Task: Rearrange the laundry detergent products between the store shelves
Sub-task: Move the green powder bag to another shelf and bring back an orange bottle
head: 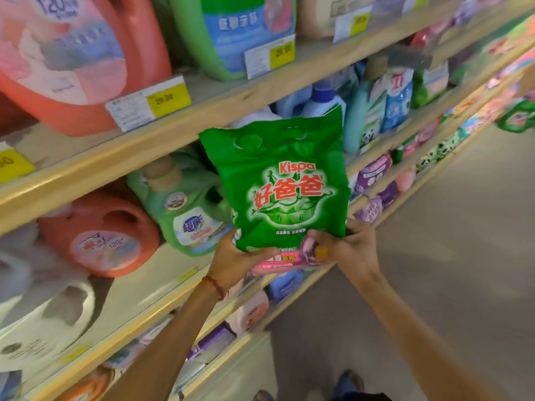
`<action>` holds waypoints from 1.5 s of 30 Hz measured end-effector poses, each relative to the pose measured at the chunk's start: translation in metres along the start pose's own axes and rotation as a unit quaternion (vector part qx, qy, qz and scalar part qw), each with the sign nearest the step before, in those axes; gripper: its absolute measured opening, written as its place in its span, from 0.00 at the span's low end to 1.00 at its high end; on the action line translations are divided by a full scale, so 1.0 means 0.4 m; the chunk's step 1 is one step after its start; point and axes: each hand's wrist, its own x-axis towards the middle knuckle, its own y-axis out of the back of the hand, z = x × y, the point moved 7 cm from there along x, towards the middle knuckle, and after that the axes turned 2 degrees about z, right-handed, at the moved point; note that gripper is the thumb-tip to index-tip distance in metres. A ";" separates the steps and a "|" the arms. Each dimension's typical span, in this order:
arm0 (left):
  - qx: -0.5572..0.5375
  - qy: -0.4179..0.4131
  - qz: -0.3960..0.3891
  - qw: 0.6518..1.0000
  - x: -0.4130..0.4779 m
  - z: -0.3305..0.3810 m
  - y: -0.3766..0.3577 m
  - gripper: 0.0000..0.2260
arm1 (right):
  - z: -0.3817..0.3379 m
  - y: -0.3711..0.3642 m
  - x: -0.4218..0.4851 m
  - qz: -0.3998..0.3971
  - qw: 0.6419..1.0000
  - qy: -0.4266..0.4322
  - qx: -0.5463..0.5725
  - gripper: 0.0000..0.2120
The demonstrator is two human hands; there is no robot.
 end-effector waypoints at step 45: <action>0.068 0.124 -0.396 0.907 1.045 0.101 -2.013 0.23 | 0.394 1.693 1.006 0.165 0.955 -0.246 -0.018 0.13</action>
